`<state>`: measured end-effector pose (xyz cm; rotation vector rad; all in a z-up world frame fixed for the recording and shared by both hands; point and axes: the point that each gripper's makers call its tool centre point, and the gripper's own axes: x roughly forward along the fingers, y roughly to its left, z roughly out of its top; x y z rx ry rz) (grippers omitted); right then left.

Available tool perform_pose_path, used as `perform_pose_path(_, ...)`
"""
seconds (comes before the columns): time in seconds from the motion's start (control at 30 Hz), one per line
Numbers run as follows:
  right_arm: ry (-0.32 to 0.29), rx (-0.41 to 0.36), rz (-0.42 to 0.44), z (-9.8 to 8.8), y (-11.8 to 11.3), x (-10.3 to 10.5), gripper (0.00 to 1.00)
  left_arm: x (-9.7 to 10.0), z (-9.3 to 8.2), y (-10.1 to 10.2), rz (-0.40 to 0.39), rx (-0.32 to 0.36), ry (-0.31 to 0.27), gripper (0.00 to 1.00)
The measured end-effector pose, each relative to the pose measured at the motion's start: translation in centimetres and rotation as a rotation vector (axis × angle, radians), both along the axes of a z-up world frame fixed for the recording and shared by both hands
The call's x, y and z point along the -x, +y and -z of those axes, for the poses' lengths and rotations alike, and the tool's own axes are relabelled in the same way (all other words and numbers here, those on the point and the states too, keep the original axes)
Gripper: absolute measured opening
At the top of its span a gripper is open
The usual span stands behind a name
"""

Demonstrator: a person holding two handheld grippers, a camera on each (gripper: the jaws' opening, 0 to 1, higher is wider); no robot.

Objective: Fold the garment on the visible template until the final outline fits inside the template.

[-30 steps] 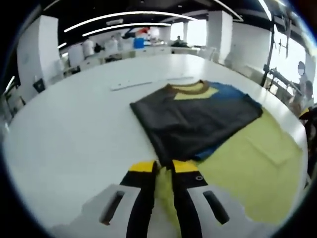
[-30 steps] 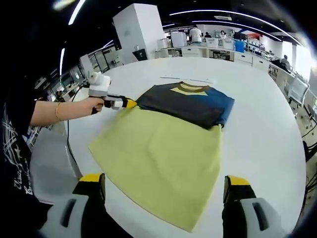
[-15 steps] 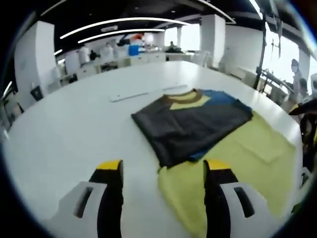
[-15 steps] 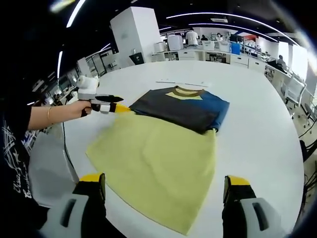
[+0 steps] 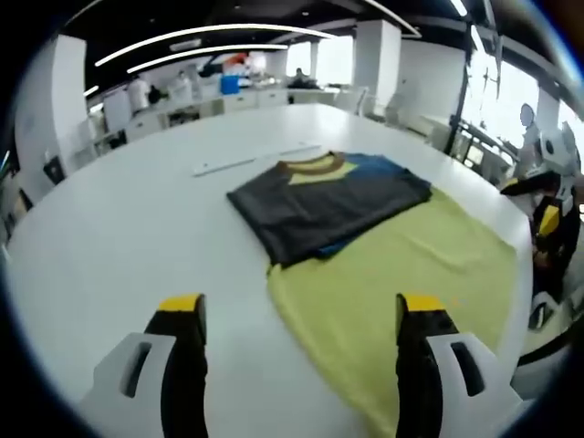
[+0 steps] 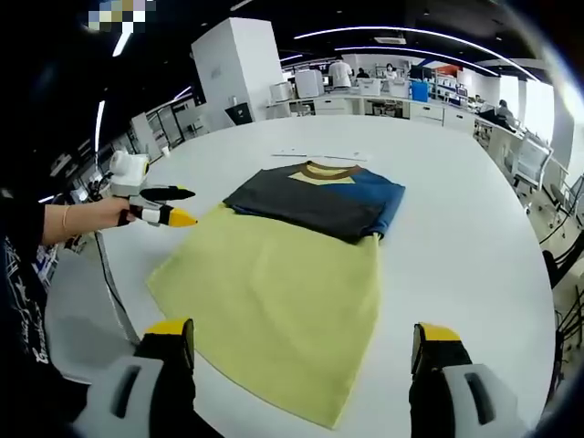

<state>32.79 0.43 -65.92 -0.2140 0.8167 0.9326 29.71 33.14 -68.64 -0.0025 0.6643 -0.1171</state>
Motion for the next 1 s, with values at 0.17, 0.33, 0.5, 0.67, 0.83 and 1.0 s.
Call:
perform_pose_path(0.17, 0.011, 0.004, 0.009, 0.6, -0.5, 0.4, 1.0, 1.7, -0.4, -0.5, 0.037, -0.021, 0.007, 0.91)
perform_pose_path(0.33, 0.025, 0.002, 0.03, 1.1, -0.9, 0.8, 1.0, 3.4, -0.9, -1.2, 0.069, -0.03, 0.02, 0.92)
perform_pose_path(0.5, 0.043, -0.002, 0.041, 1.9, -1.1, 1.7, 0.99, 5.2, -1.3, -2.0, 0.073, -0.026, 0.029, 0.9)
perform_pose_path(0.67, 0.062, 0.008, 0.04, 2.7, -1.3, 2.5, 0.99, 6.8, -1.3, -3.0, 0.052, 0.022, 0.045, 0.84)
perform_pose_path(0.83, 0.079, 0.01, 0.061, 3.2, -1.6, 2.8, 0.98, 7.9, -1.2, -3.4, 0.048, 0.002, 0.046, 0.8)
perform_pose_path(1.0, 0.085, -0.011, 0.089, 3.4, -1.4, 2.8, 0.96, 9.7, -0.5, -4.0, 0.024, 0.018, 0.081, 0.66)
